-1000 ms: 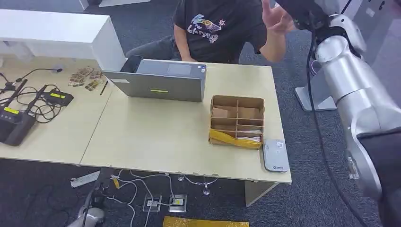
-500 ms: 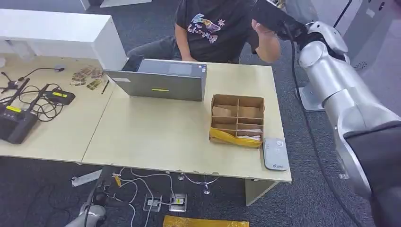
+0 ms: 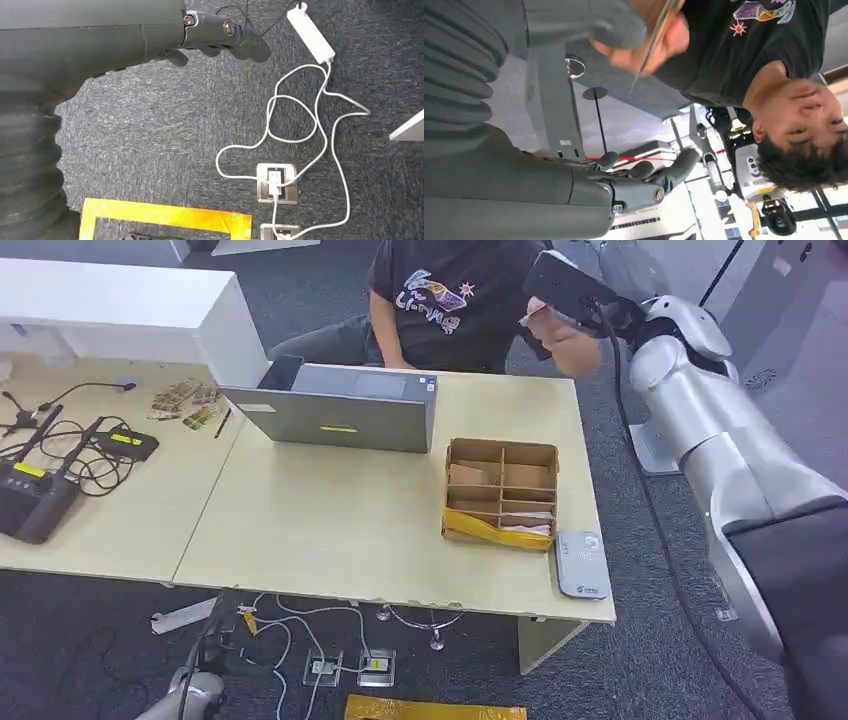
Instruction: Pass the card to the sensor for recognition and then transmit it.
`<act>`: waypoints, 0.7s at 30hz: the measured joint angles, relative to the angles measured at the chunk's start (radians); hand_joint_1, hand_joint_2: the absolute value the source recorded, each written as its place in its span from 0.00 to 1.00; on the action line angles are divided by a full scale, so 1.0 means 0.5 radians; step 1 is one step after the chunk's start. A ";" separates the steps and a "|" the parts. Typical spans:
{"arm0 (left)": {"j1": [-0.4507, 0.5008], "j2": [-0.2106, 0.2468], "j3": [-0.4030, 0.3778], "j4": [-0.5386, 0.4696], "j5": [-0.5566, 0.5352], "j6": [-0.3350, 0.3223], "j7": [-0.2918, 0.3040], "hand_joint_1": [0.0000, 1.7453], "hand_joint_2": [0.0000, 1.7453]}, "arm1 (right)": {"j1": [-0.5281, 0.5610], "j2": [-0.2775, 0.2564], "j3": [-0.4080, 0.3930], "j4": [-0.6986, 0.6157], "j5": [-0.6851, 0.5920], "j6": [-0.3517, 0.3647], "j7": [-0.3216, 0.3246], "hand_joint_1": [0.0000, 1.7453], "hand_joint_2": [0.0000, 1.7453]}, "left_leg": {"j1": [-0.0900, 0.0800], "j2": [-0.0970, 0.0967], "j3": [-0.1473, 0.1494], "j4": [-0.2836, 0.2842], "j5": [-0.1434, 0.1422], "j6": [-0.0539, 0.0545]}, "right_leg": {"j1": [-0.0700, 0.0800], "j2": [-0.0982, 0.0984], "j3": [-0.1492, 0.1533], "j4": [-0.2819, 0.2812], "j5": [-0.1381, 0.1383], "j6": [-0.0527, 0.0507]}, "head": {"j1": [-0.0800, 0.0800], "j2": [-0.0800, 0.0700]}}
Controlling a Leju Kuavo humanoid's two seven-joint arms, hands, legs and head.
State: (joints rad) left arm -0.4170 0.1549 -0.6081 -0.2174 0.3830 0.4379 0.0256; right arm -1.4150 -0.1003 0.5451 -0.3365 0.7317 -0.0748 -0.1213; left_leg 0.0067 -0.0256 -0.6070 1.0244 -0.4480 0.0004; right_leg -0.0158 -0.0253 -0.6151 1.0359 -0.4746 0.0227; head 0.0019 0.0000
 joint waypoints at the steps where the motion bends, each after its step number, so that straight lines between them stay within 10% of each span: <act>1: 0.000 0.000 0.000 0.000 0.000 0.001 0.000 0.00 1.00 | 0.000 0.000 0.002 0.003 -0.006 -0.013 -0.004 0.00 1.00 | 0.000 0.000 0.000 0.000 0.000 0.000 | 0.000 0.000 0.000 0.000 0.000 0.000 | 0.000 0.000; 10: 0.000 0.001 0.001 0.000 0.009 0.024 -0.001 0.00 1.00 | 0.002 -0.005 -0.002 0.011 -0.220 -0.046 -0.181 0.00 1.00 | 0.000 0.000 -0.002 0.000 0.001 -0.001 | 0.000 0.000 -0.002 0.000 0.001 -0.001 | 0.000 0.000; 21: 0.008 0.007 0.008 0.001 0.078 0.037 -0.055 0.00 1.00 | 0.200 -0.022 -0.175 -0.117 -0.819 0.568 -0.820 0.00 1.00 | 0.001 0.001 -0.002 0.000 0.001 -0.001 | 0.001 0.001 -0.002 0.000 0.001 -0.002 | 0.000 0.000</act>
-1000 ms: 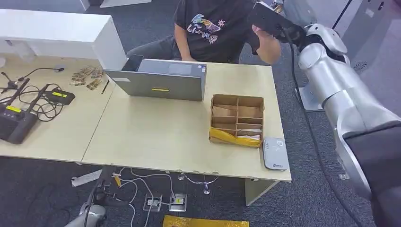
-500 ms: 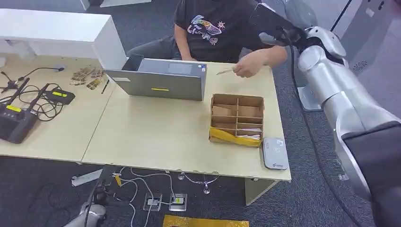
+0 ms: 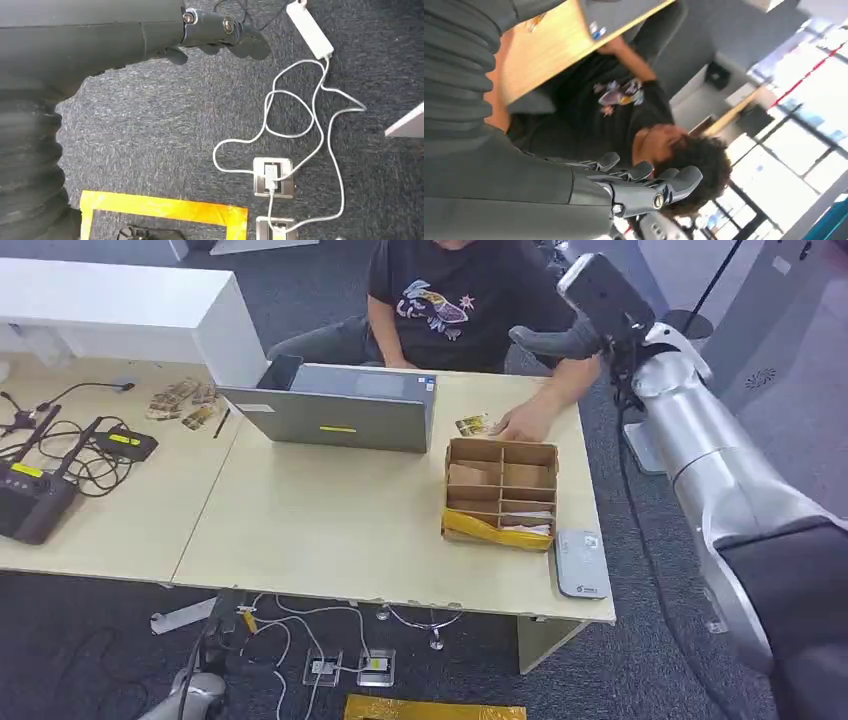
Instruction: Pass the card to the sensor for recognition and then transmit it.
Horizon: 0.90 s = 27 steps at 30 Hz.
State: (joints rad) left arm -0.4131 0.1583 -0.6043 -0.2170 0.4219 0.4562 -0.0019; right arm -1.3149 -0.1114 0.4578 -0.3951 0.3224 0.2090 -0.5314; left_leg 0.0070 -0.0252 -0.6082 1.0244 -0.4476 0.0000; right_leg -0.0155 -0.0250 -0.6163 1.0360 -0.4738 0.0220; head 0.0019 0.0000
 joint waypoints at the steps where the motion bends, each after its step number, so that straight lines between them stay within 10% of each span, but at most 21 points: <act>1: 0.001 0.000 0.002 0.000 0.007 0.004 -0.007 0.00 1.00 | 0.046 -0.005 -0.011 -0.037 -0.029 0.029 0.000 0.00 1.00 | 0.000 0.000 0.000 0.000 0.000 0.000 | 0.000 0.000 0.000 0.000 0.000 0.000 | 0.000 0.000; 12: 0.018 0.033 0.018 0.001 0.062 0.012 -0.074 0.00 1.00 | 0.538 -0.148 -0.047 -0.682 -0.287 0.182 0.255 0.00 1.00 | 0.001 0.013 0.001 0.000 -0.005 -0.003 | 0.001 0.013 -0.004 0.000 0.000 0.000 | -0.001 0.000; 27: 0.019 0.045 0.019 0.000 0.043 -0.009 -0.059 0.00 1.00 | 1.191 -0.426 0.012 -1.431 0.218 0.154 0.535 0.00 1.00 | 0.003 0.017 0.001 -0.001 -0.008 -0.005 | 0.003 0.016 -0.004 -0.001 -0.001 -0.001 | 0.000 0.000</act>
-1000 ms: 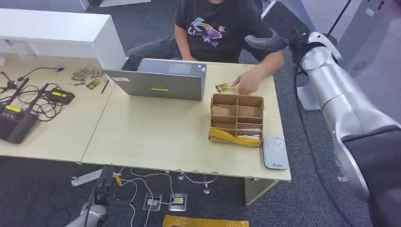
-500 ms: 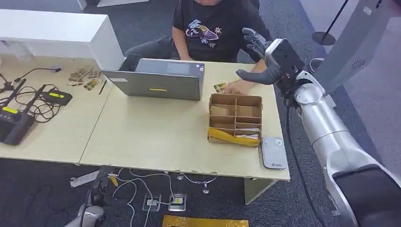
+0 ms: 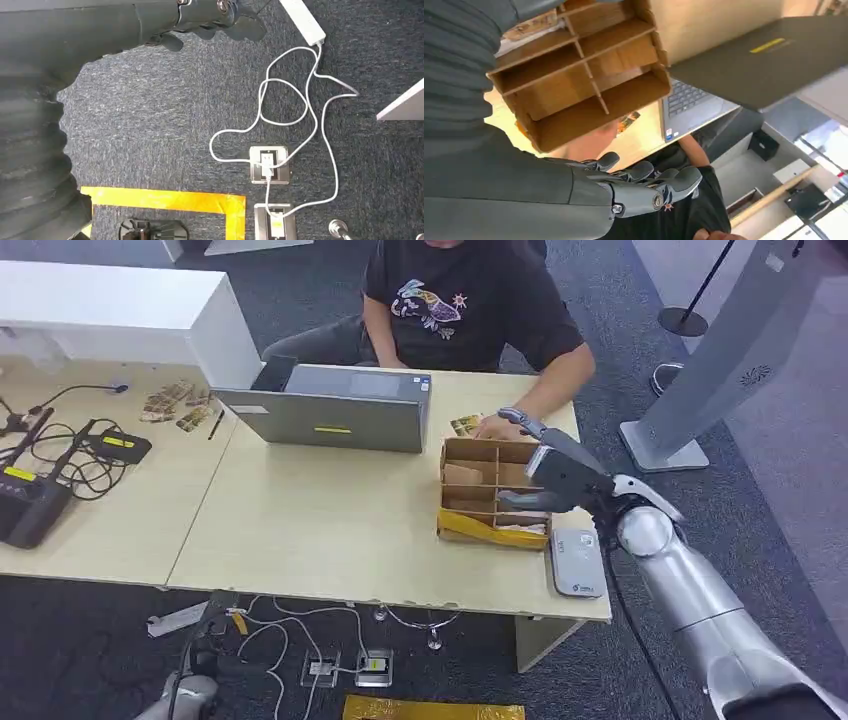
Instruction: Pass the card to the sensor for recognition and then transmit it.
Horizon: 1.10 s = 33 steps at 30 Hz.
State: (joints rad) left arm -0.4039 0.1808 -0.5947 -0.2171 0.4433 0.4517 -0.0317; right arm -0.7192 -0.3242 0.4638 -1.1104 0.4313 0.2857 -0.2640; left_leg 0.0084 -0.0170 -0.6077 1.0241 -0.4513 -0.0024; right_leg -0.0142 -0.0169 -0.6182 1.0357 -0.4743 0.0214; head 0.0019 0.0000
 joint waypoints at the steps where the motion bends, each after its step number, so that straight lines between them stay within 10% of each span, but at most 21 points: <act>1: 0.000 0.000 0.000 0.000 -0.001 0.000 0.000 0.00 1.00 | 0.018 -0.010 0.006 -0.020 0.054 -0.006 0.006 0.00 1.00 | 0.000 0.000 0.000 0.000 0.000 0.000 | 0.000 0.000 0.000 0.000 0.000 0.000 | -0.001 0.000; 33: 0.006 0.005 0.050 0.000 -0.014 -0.018 0.004 0.00 1.00 | 0.139 -0.044 0.151 -0.070 0.952 -0.254 0.121 0.00 1.00 | 0.000 0.000 -0.001 0.000 0.000 0.000 | 0.000 0.000 0.000 0.000 0.000 0.000 | 0.000 0.000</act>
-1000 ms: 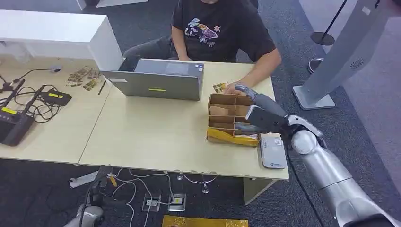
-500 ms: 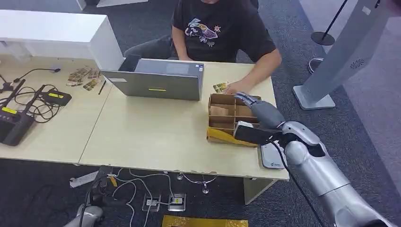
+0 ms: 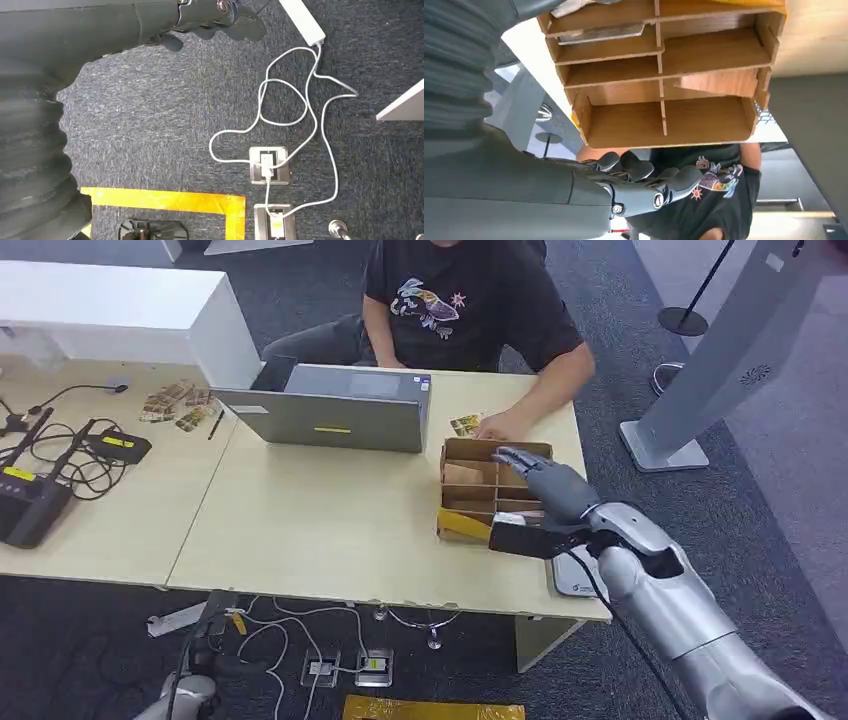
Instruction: Pass the card to the sensor for recognition and then transmit it.
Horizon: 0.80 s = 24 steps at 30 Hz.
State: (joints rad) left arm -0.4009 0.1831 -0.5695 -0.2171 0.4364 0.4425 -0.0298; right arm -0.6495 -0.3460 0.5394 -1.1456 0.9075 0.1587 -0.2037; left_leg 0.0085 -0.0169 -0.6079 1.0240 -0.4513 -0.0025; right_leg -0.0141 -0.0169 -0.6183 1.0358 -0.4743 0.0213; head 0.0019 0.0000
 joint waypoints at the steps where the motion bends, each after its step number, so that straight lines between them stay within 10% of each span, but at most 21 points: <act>1: 0.000 0.000 0.001 0.000 -0.002 0.000 0.000 0.00 1.00 | 0.003 0.000 0.000 0.000 0.002 0.008 -0.002 0.00 1.00 | 0.000 0.000 0.000 0.000 0.000 0.000 | 0.000 0.000 0.000 0.000 0.000 0.000 | 0.000 0.000; 24: 0.001 0.005 0.013 0.000 -0.024 -0.003 0.000 0.00 1.00 | 0.067 -0.017 -0.002 0.078 0.223 -0.200 -0.011 0.00 1.00 | 0.000 0.000 0.000 0.000 0.000 0.000 | 0.000 0.000 -0.001 0.000 0.000 0.000 | 0.000 0.000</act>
State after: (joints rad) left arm -0.4002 0.1858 -0.5631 -0.2171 0.4242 0.4410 -0.0298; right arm -0.6160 -0.3544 0.5386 -1.1067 1.0189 0.0588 -0.2091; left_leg 0.0085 -0.0168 -0.6081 1.0240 -0.4514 -0.0025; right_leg -0.0141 -0.0168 -0.6186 1.0358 -0.4744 0.0212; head 0.0019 0.0000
